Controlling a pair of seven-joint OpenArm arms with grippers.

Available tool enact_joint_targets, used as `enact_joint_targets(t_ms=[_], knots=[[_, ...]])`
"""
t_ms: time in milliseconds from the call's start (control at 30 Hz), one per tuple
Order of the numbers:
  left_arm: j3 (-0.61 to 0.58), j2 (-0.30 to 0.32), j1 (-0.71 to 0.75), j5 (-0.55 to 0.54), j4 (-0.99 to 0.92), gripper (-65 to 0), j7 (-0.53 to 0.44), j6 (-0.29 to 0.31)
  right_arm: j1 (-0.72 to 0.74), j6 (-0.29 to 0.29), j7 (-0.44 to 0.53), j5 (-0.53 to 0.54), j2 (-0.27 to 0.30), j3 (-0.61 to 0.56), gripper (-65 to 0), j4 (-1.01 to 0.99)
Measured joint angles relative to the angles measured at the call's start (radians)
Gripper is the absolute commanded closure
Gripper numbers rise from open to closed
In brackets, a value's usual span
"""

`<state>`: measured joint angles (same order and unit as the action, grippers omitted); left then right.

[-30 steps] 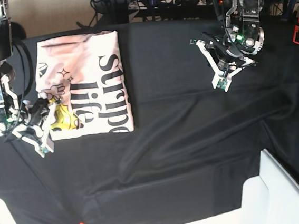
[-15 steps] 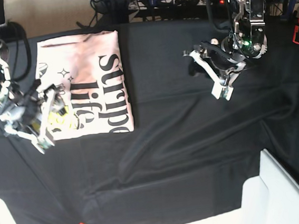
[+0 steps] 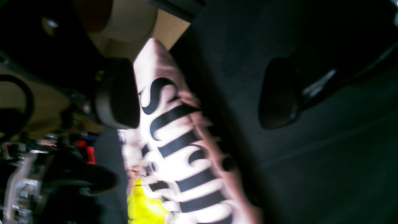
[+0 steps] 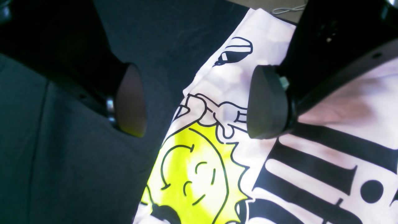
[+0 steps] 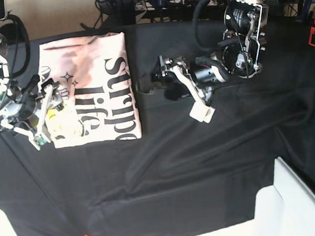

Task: Fold the T-shirt properly
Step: 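Lower the left gripper toward the folded shirt's side edge, then grasp the folded pink shirt's side edge with the left gripper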

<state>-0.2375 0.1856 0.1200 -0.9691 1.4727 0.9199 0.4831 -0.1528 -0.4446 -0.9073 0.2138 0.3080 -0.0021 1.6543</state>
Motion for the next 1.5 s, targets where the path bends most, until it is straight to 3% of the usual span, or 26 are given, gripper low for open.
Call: enact_joint_targets(t_ms=[300,733,1067,1500], knots=[[-0.003,-0.103,-0.034,0.002,-0.17,-61.8,-0.002,-0.003,-0.027,0.003,0.004,-0.002,-0.016,0.0,-48.2,-0.006],[-0.069,-0.135,-0.191,-0.033,-0.443,-61.8,0.003,0.02,-0.045,0.0,0.007,-0.001,-0.041,0.0,-48.0,-0.006],[-0.358,-0.169,-0.352,-0.019,-0.564,-61.8,-0.023,0.011,-0.064,0.0,0.007,-0.003,-0.041,0.0,-48.0,-0.006],[-0.481,-0.183,-0.388,-0.005,-0.572,-61.8,-0.021,0.004,-0.064,0.0,0.007,-0.003,-0.044,0.0,-48.0,-0.006]])
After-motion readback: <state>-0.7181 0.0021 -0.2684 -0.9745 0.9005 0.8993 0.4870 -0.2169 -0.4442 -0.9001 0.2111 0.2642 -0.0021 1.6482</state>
